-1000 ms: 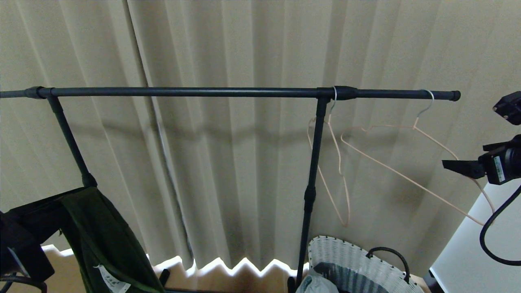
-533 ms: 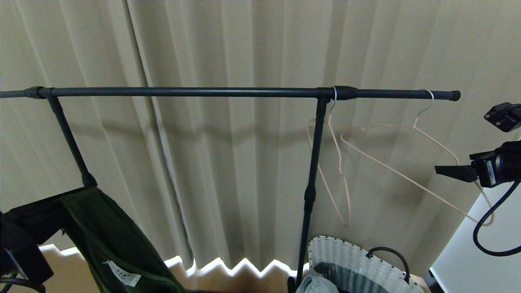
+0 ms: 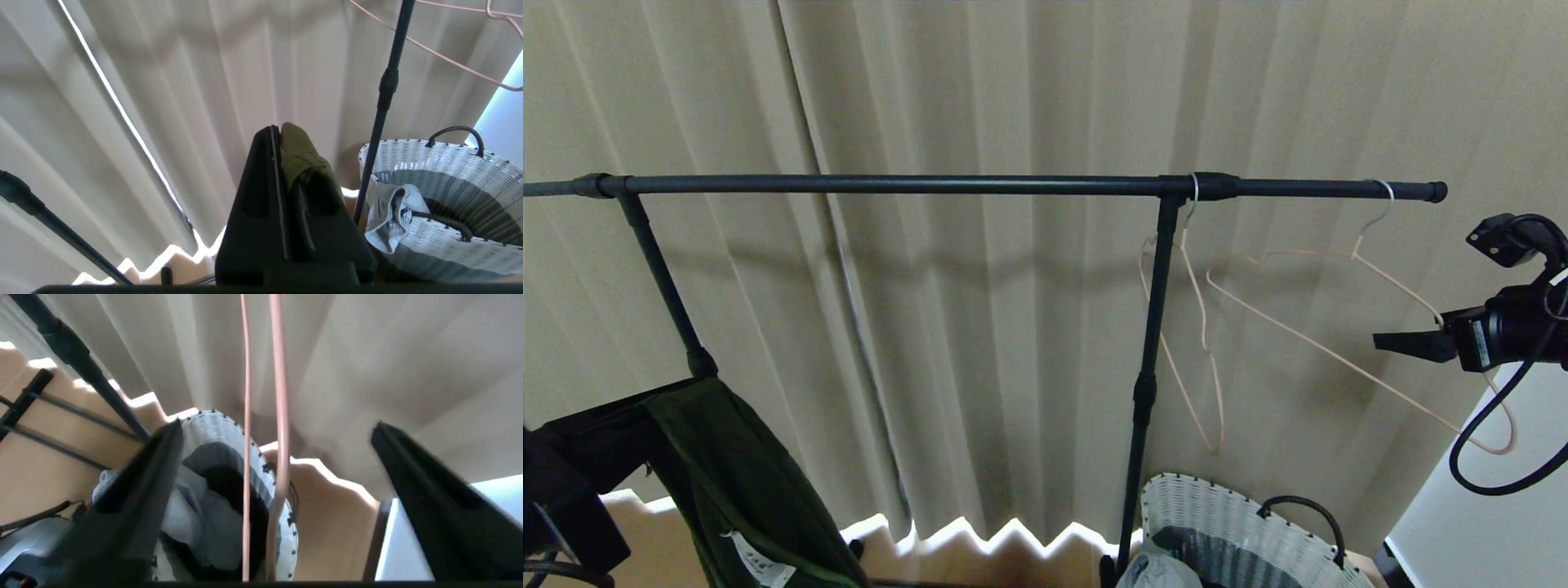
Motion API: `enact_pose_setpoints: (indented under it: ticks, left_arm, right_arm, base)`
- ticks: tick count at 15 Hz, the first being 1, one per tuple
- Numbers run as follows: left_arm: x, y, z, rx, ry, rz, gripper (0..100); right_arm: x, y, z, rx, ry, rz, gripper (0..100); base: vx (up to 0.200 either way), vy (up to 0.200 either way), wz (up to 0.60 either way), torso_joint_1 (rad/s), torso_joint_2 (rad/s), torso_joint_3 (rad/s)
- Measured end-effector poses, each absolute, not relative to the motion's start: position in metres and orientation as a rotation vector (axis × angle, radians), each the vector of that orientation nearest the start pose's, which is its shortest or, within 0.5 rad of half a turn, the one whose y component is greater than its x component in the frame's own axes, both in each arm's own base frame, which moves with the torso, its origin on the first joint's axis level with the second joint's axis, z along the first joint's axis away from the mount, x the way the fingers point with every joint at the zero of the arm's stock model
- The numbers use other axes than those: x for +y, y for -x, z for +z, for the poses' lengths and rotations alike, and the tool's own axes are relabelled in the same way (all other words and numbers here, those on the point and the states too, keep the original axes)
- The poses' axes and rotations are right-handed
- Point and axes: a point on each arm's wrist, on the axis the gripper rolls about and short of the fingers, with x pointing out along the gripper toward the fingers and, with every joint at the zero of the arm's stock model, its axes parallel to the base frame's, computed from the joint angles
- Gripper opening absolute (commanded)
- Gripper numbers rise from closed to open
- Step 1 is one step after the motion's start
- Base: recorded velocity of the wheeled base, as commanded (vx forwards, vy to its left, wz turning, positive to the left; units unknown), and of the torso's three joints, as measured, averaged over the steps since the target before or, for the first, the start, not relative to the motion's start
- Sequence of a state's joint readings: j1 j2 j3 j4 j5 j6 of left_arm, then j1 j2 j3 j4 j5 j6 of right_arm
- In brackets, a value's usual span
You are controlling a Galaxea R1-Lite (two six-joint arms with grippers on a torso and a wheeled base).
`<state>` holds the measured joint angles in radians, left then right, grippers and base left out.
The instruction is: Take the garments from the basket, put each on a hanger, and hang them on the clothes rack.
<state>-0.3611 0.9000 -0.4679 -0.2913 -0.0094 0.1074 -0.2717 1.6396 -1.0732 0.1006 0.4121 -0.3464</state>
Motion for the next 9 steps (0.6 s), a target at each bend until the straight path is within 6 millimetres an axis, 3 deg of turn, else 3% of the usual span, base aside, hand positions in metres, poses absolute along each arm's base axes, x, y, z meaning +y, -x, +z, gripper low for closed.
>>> enact_pose_setpoints:
  ticks: [1, 9]
  left_arm:
    - [-0.0374, -0.0984, 0.2159, 0.120, -0.132, -0.377, 0]
    - [-0.0375, -0.0983, 0.2150, 0.123, -0.133, -0.378, 0]
  right_arm:
    - [-0.0688, -0.2815, 0.2048, 0.599, 0.104, 0.252, 0]
    - [-0.0696, -0.2845, 0.2015, 0.611, 0.097, 0.257, 0]
  base:
    - [0.000, 0.000, 0.00, 0.000, 0.00, 0.000]
    - [0.000, 0.000, 0.00, 0.000, 0.00, 0.000]
